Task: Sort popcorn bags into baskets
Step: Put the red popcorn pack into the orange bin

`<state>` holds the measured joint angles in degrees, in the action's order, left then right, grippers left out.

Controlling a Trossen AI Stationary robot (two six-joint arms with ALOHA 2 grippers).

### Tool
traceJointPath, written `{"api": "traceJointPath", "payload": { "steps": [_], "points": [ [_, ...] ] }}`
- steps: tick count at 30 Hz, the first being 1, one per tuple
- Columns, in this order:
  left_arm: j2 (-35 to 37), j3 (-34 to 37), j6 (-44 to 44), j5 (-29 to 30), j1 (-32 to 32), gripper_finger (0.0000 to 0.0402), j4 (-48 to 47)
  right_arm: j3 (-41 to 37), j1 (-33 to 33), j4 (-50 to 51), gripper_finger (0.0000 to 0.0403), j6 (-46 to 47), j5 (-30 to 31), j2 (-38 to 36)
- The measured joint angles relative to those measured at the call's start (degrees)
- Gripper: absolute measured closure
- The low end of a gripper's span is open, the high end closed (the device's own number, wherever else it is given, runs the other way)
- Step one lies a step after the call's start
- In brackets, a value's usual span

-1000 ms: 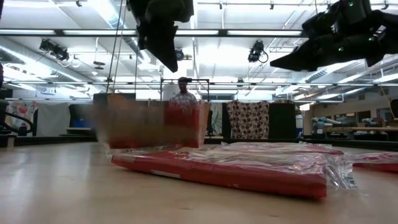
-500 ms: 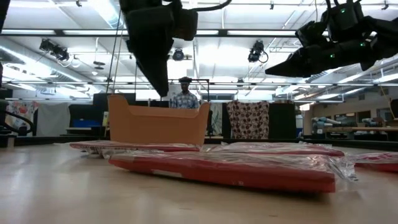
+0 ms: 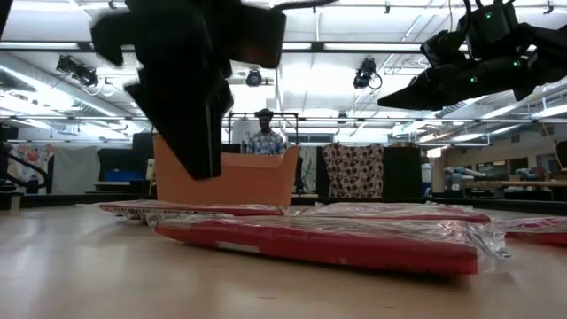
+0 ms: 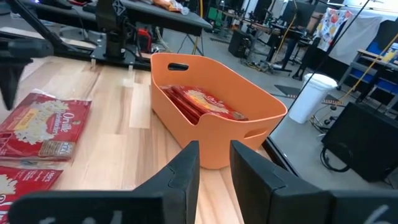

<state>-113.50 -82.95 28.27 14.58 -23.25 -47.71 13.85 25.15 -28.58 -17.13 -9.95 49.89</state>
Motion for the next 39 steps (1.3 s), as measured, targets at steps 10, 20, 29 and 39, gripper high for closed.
{"api": "traceJointPath", "payload": {
  "steps": [10, 20, 29, 39],
  "points": [
    [-9.4, -8.7, -3.5, 6.7, -2.6, 0.0132, -12.6, 0.0, 0.0, 0.0, 0.0309, 0.1, 1.6, 0.0],
    [-9.4, -7.6, -3.4, 12.0, -3.7, 0.0175, -14.1, 0.0, 0.0, 0.3, 0.0309, 0.1, 1.5, 0.0],
    [-11.4, -5.7, -3.2, 13.4, -4.1, 0.0205, -14.0, 0.0, 0.0, 0.3, 0.0309, 0.0, 1.5, 0.0],
    [-12.4, -5.7, -1.2, 13.2, -4.0, 0.0308, -15.1, 0.0, 0.0, 0.3, 0.0309, -0.1, 1.5, 0.0]
  ]
}}
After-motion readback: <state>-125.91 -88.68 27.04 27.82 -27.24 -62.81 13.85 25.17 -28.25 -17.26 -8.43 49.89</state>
